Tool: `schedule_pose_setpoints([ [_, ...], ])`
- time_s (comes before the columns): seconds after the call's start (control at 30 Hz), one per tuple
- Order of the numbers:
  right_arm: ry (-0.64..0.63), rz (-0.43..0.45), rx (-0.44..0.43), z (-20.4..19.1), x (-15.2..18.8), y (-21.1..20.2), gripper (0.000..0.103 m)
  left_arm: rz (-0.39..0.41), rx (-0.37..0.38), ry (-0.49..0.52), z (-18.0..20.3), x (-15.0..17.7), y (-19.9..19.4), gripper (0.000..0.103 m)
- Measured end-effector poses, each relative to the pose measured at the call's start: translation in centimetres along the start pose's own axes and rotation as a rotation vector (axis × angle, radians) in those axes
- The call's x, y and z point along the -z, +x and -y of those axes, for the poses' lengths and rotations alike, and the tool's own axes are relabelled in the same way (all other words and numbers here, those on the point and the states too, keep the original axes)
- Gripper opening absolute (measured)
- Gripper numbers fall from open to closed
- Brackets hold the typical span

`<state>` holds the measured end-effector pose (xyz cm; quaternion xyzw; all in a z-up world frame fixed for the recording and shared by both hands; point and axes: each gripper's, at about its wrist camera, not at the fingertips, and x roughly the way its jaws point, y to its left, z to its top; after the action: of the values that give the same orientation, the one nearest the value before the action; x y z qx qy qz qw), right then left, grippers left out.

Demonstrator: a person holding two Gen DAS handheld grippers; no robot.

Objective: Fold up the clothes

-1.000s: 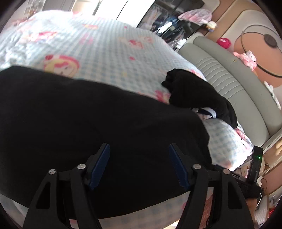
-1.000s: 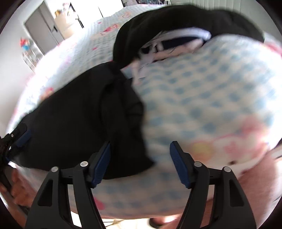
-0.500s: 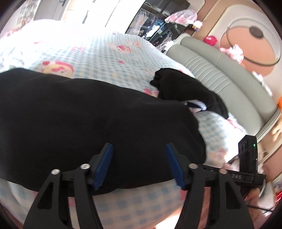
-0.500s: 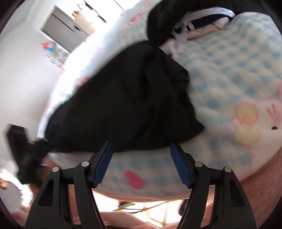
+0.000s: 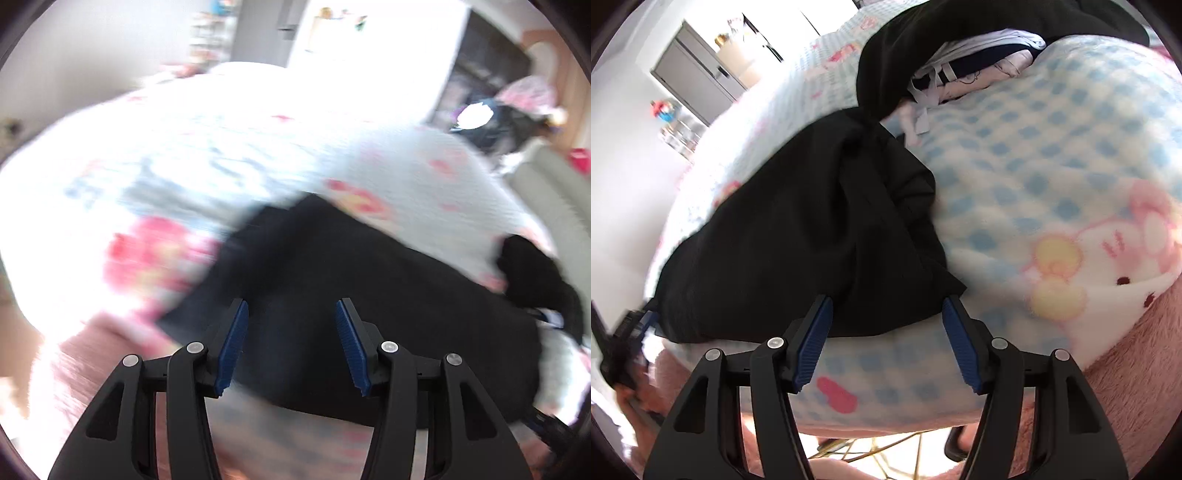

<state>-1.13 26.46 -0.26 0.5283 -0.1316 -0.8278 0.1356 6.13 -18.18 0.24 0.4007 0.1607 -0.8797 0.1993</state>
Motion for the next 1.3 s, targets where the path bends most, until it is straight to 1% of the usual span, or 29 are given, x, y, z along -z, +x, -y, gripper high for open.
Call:
schedule_pose_setpoints([
  [0.03, 0.004, -0.011, 0.008, -0.1, 0.2, 0.3, 0.063, -0.010, -0.026, -0.008, -0.8, -0.1, 0.6, 0.052],
  [0.07, 0.018, -0.018, 0.001, -0.1, 0.3, 0.4, 0.063, -0.022, -0.035, -0.020, -1.5, -0.2, 1.2, 0.052],
  [0.1, 0.025, -0.019, 0.000, 0.0, 0.1, 0.4, 0.063, -0.033, -0.044, -0.032, -2.3, -0.3, 1.8, 0.059],
  [0.13, 0.027, -0.018, 0.003, 0.1, 0.0, 0.3, 0.063, -0.046, -0.034, -0.057, -3.1, -0.2, 2.4, 0.063],
  [0.17, 0.025, -0.014, 0.013, 0.2, -0.1, 0.3, 0.064, -0.056, -0.019, -0.079, -3.6, 0.1, 2.9, 0.064],
  [0.2, 0.021, -0.010, 0.028, 0.2, -0.2, 0.3, 0.065, -0.059, -0.014, -0.090, -3.6, 0.4, 3.3, 0.067],
  [0.23, 0.017, -0.006, 0.034, 0.2, -0.2, 0.4, 0.067, -0.040, -0.017, -0.097, -3.7, 0.8, 3.3, 0.071],
  [0.27, 0.014, -0.003, 0.036, 0.3, -0.2, 0.5, 0.068, -0.006, -0.011, -0.118, -3.8, 1.2, 3.0, 0.071],
  [0.37, 0.073, -0.033, 0.016, 1.2, -0.5, 1.3, 0.068, 0.073, 0.026, -0.234, -4.8, 1.8, 1.4, 0.071],
  [0.4, 0.084, -0.032, 0.008, 1.3, -0.8, 1.1, 0.068, 0.077, -0.012, -0.220, -4.5, 1.6, 1.3, 0.071],
  [0.43, 0.087, -0.023, 0.001, 1.4, -1.2, 0.5, 0.067, 0.072, -0.070, -0.185, -4.0, 1.3, 1.3, 0.071],
  [0.47, 0.080, -0.018, -0.001, 1.0, -1.5, -0.2, 0.066, 0.056, -0.145, -0.122, -3.3, 1.1, 1.6, 0.071],
  [0.5, 0.070, -0.015, 0.000, 0.4, -1.7, -0.9, 0.066, 0.054, -0.163, -0.096, -3.2, 1.0, 1.4, 0.071],
  [0.57, 0.035, 0.002, -0.032, -1.0, -2.1, -2.7, 0.066, 0.063, -0.152, -0.082, -3.4, 1.0, 0.4, 0.071],
  [0.6, 0.013, 0.027, -0.036, -1.8, -2.2, -3.8, 0.066, 0.037, -0.130, -0.072, -3.4, 1.0, 0.6, 0.071],
  [0.67, -0.041, 0.093, -0.028, -3.5, -2.5, -5.7, 0.067, -0.039, -0.071, -0.048, -3.4, 0.8, 1.4, 0.070],
  [0.7, -0.076, 0.122, -0.025, -4.4, -2.4, -6.0, 0.069, -0.097, -0.033, -0.018, -3.1, 1.0, 2.0, 0.070],
  [0.73, -0.108, 0.126, -0.017, -5.0, -2.5, -5.7, 0.074, -0.151, 0.002, 0.005, -2.8, 1.3, 2.8, 0.070],
  [0.77, -0.137, 0.119, -0.005, -5.5, -2.6, -5.1, 0.074, -0.168, 0.006, 0.012, -2.7, 1.4, 3.4, 0.070],
  [0.8, -0.152, 0.083, 0.013, -5.8, -2.8, -4.0, 0.074, -0.159, 0.013, 0.012, -2.5, 1.4, 3.6, 0.068],
  [0.87, -0.131, 0.015, 0.001, -6.0, -2.6, -2.2, 0.071, -0.134, 0.047, -0.006, -2.6, 1.1, 3.7, 0.067],
  [0.9, -0.117, -0.007, -0.022, -5.9, -2.2, -1.8, 0.071, -0.126, 0.069, -0.025, -3.0, 1.0, 3.8, 0.057],
  [0.93, -0.111, -0.021, -0.039, -5.6, -1.3, -1.9, 0.071, -0.120, 0.095, -0.052, -3.4, 0.9, 3.9, 0.042],
  [0.97, -0.117, -0.030, -0.035, -5.6, -0.6, -2.0, 0.070, -0.115, 0.113, -0.075, -3.9, 0.8, 3.9, 0.036],
  [1.0, -0.125, -0.035, -0.017, -5.7, -0.2, -2.0, 0.070, -0.120, 0.103, -0.080, -4.2, 0.7, 3.9, 0.026],
  [1.07, -0.142, -0.040, 0.028, -5.9, 0.4, -1.9, 0.070, -0.138, 0.051, -0.065, -4.3, 0.6, 3.7, 0.026],
  [1.2, -0.086, -0.018, 0.042, -4.0, -0.1, -2.4, 0.070, -0.140, -0.039, -0.002, -3.3, 0.4, 3.2, 0.029],
  [1.23, -0.070, -0.012, 0.044, -3.5, -0.3, -2.5, 0.070, -0.139, -0.047, -0.002, -3.2, 0.4, 3.0, 0.030],
  [1.3, -0.047, -0.003, 0.062, -2.6, -0.3, -2.9, 0.070, -0.126, -0.029, -0.040, -3.8, 0.4, 2.0, 0.032],
])
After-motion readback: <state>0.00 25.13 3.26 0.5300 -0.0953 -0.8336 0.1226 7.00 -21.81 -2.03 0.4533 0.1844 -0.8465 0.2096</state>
